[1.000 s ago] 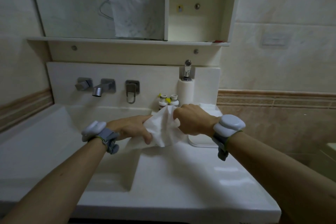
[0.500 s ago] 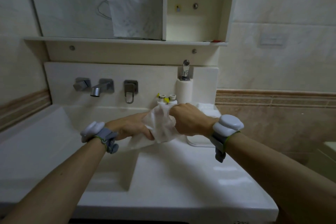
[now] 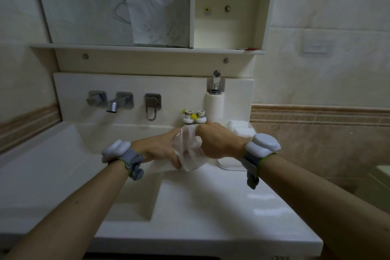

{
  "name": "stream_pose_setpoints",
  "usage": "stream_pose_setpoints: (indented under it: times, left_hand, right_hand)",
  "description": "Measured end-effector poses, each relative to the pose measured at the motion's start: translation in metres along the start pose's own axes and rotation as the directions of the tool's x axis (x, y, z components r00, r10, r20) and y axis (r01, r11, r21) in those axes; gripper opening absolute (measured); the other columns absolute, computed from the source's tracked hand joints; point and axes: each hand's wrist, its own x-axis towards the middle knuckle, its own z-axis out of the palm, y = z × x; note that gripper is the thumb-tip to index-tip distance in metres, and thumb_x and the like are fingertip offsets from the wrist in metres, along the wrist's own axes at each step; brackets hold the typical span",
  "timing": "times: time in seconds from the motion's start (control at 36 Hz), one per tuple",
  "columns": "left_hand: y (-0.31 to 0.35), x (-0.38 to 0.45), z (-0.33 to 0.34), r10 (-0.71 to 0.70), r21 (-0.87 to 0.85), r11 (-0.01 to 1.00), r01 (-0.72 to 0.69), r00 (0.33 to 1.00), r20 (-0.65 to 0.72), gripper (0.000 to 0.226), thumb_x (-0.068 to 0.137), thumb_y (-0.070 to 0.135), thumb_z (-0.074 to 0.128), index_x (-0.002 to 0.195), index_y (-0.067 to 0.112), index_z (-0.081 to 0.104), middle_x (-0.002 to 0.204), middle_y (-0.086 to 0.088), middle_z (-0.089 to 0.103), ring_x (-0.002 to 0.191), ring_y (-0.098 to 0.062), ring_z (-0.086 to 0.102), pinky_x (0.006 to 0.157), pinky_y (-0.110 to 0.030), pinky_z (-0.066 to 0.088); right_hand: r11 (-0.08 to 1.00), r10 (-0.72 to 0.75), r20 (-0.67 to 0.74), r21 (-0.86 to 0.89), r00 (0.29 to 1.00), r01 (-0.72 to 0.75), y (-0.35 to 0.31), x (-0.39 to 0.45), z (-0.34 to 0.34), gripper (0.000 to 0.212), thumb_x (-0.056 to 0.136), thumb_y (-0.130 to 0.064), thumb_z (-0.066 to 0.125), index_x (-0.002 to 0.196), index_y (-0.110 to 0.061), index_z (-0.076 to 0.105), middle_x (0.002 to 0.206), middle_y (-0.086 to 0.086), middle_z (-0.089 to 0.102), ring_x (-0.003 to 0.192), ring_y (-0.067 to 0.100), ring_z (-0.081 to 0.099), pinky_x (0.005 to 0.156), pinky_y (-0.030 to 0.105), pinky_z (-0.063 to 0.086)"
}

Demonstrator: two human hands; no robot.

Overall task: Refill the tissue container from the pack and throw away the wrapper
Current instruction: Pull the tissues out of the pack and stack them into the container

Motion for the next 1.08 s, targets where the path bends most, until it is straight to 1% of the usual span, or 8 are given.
stream_pose_setpoints:
  times: [0.22,0.28,0.42,0.53,0.64,0.72,0.86,1.08]
  left_hand:
    - [-0.002,0.001,0.005,0.042,-0.111,0.993,-0.043,0.999,-0.014,0.106,0.064,-0.005,0.081,0.142,0.033,0.021,0.132,0.002,0.051,0.12,-0.016,0.053,0.097,-0.031,0.05]
    - [-0.003,0.003,0.004,0.04,-0.091,0.995,-0.041,0.999,-0.013,0.104,0.061,0.0,0.083,0.142,0.031,0.027,0.13,0.003,0.054,0.118,-0.015,0.056,0.097,-0.03,0.051]
    - [-0.003,0.003,-0.001,0.022,0.071,0.997,-0.018,0.999,-0.048,0.073,0.065,0.004,0.083,0.128,0.02,0.052,0.119,0.002,0.062,0.11,-0.019,0.059,0.097,-0.035,0.048]
    - [-0.006,0.0,-0.006,-0.013,0.016,1.0,0.014,0.997,-0.076,0.073,0.063,0.006,0.084,0.126,0.027,0.053,0.118,0.006,0.063,0.109,-0.017,0.059,0.094,-0.033,0.048]
    - [-0.009,0.0,-0.007,-0.043,-0.02,0.999,0.041,0.996,-0.083,0.073,0.06,0.011,0.085,0.126,0.027,0.056,0.117,0.004,0.066,0.108,-0.021,0.061,0.093,-0.037,0.051]
    - [-0.008,0.0,-0.005,-0.035,-0.016,0.999,0.034,0.996,-0.085,0.071,0.064,0.006,0.084,0.127,0.026,0.056,0.118,0.004,0.065,0.108,-0.019,0.06,0.092,-0.033,0.05]
    - [-0.003,-0.001,-0.003,-0.027,0.03,0.999,0.029,0.997,-0.076,0.071,0.068,0.007,0.083,0.129,0.026,0.054,0.117,0.007,0.064,0.103,-0.014,0.06,0.082,-0.023,0.049]
    - [-0.001,-0.004,-0.005,0.006,0.137,0.991,0.008,0.995,-0.103,0.07,0.066,0.013,0.084,0.129,0.024,0.056,0.121,0.003,0.063,0.111,-0.021,0.059,0.095,-0.033,0.048]
  right_hand:
    - [0.997,0.009,-0.045,-0.07,0.999,-0.012,-0.004,0.002,0.002,0.026,0.093,-0.014,0.049,0.114,-0.01,0.064,0.111,0.014,0.066,0.098,0.033,0.06,0.07,0.029,0.036]
    - [0.995,-0.002,-0.044,-0.102,0.999,-0.002,-0.004,0.003,0.002,0.024,0.093,-0.013,0.049,0.11,-0.008,0.064,0.109,0.016,0.065,0.097,0.036,0.059,0.069,0.031,0.037]
    - [0.997,0.009,-0.044,-0.073,0.999,-0.012,-0.002,0.003,0.003,0.024,0.092,-0.008,0.049,0.11,-0.004,0.064,0.107,0.015,0.066,0.093,0.033,0.061,0.069,0.03,0.038]
    - [0.998,0.047,-0.022,0.042,0.999,-0.046,0.002,0.0,-0.005,0.027,0.093,-0.01,0.052,0.117,-0.003,0.062,0.119,0.016,0.064,0.105,0.033,0.059,0.081,0.029,0.042]
    - [0.992,0.068,0.085,0.104,0.994,-0.077,0.007,-0.002,-0.01,0.035,0.092,-0.01,0.055,0.126,-0.003,0.058,0.126,0.015,0.06,0.111,0.03,0.057,0.087,0.028,0.043]
    - [0.993,0.087,0.131,0.073,0.987,-0.098,0.008,-0.003,-0.009,0.033,0.092,-0.008,0.055,0.124,-0.002,0.055,0.123,0.016,0.06,0.108,0.031,0.058,0.082,0.028,0.044]
    - [0.994,0.106,0.12,0.015,0.987,-0.108,0.004,-0.002,-0.004,0.021,0.09,-0.005,0.054,0.109,-0.001,0.057,0.113,0.018,0.059,0.09,0.027,0.054,0.077,0.032,0.046]
    - [0.99,0.117,0.033,0.075,0.993,-0.119,0.001,0.0,-0.001,0.03,0.09,-0.008,0.051,0.117,-0.004,0.063,0.117,0.018,0.061,0.104,0.036,0.058,0.087,0.037,0.049]
